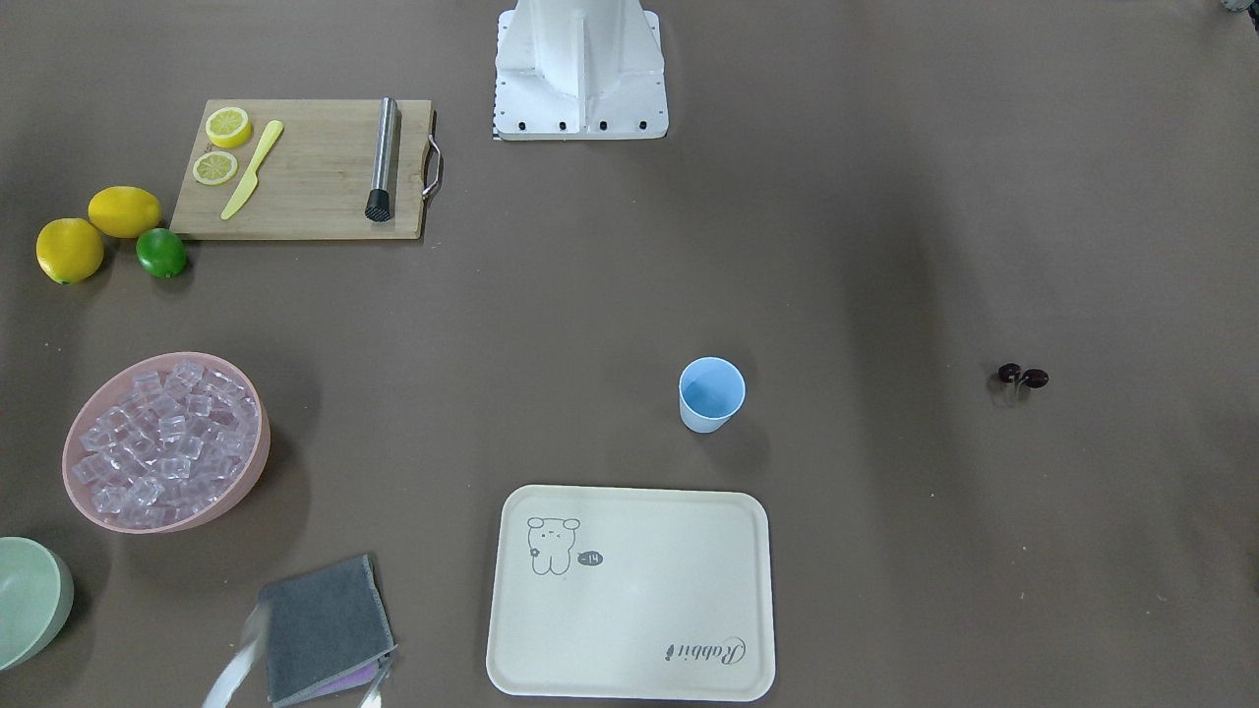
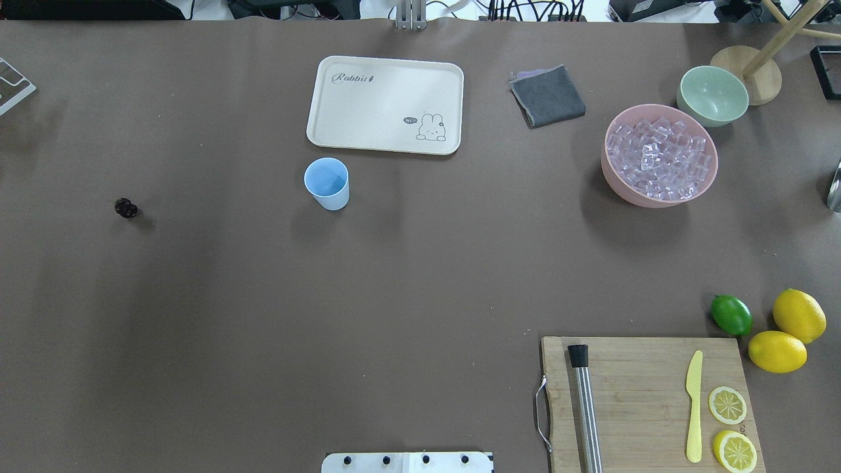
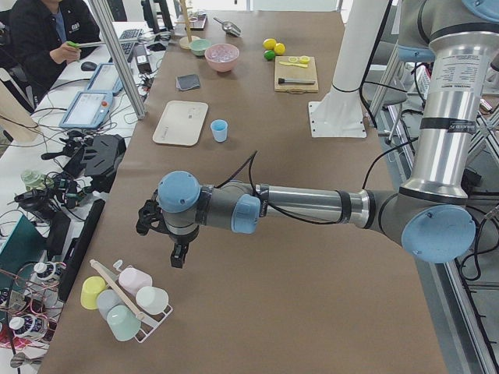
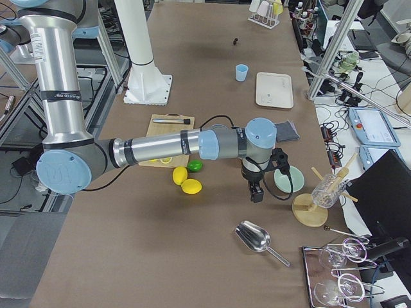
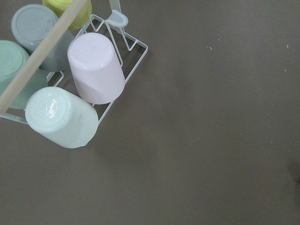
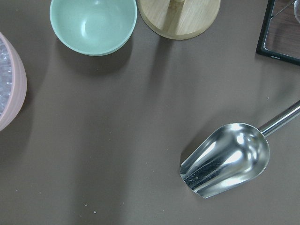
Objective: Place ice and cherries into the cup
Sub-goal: 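Move the right gripper over the pink bowl of ice cubes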
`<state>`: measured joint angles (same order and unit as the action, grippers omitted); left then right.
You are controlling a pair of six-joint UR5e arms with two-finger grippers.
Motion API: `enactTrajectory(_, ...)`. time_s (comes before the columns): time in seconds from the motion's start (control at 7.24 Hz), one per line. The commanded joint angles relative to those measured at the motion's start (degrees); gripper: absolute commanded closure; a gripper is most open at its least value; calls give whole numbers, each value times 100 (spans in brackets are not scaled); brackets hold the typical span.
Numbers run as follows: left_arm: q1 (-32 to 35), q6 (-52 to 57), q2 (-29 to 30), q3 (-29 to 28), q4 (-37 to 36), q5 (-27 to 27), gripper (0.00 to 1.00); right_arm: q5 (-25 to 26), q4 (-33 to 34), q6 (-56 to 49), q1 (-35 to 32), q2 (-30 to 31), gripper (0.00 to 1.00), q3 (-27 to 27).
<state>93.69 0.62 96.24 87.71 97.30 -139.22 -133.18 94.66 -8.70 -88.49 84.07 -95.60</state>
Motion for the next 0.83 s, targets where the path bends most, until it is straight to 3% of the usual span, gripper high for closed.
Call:
enactTrajectory(0.0, 0, 0, 0, 9, 0, 9, 2, -6, 9, 0, -2, 4, 0, -20)
enactTrajectory(0.28, 0, -18, -9, 18, -9, 0, 2, -41, -61, 497, 103, 4, 0, -168)
enactTrajectory(0.69, 0, -316, -35, 79, 18, 0, 2, -296, -88, 938, 1208, -407, 0, -679)
